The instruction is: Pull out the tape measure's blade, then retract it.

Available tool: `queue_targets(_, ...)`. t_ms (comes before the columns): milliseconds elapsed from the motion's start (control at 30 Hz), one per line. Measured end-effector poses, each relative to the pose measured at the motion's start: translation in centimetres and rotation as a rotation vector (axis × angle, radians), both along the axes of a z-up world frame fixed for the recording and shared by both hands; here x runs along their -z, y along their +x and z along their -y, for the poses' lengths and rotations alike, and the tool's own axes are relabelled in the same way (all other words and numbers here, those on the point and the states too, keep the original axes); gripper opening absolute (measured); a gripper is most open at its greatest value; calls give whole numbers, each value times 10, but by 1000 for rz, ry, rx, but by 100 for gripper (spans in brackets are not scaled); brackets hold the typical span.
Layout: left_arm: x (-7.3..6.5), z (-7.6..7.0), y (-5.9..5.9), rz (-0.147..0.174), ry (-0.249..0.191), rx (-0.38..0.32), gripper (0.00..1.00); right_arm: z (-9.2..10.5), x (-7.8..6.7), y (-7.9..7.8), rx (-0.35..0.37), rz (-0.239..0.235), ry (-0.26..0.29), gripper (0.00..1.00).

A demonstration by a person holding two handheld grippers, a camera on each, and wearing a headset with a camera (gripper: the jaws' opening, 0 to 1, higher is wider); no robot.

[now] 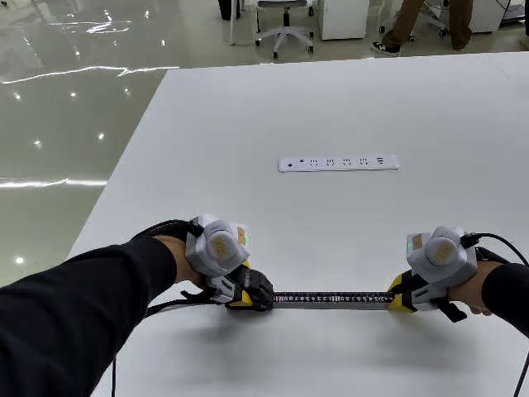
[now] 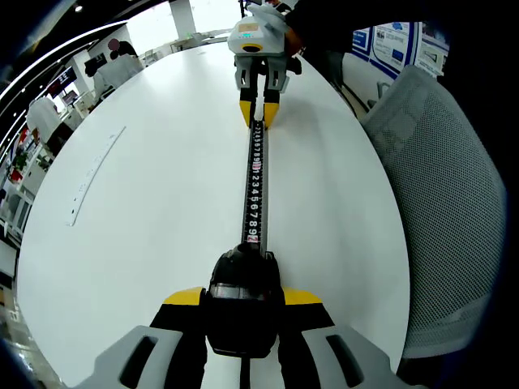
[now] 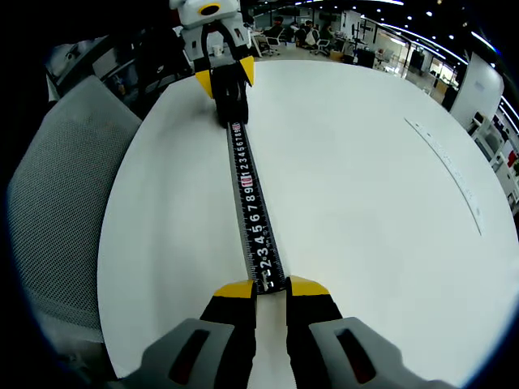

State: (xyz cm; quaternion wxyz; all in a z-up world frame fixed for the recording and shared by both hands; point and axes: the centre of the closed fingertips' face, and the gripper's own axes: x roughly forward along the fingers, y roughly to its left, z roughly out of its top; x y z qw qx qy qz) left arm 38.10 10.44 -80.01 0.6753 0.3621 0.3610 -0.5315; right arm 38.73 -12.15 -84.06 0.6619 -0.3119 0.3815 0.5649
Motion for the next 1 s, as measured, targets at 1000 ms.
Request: queue_targets(1000, 0, 0, -1, 2, 2, -2, 30, 16, -3, -3, 15, 0, -13, 7)
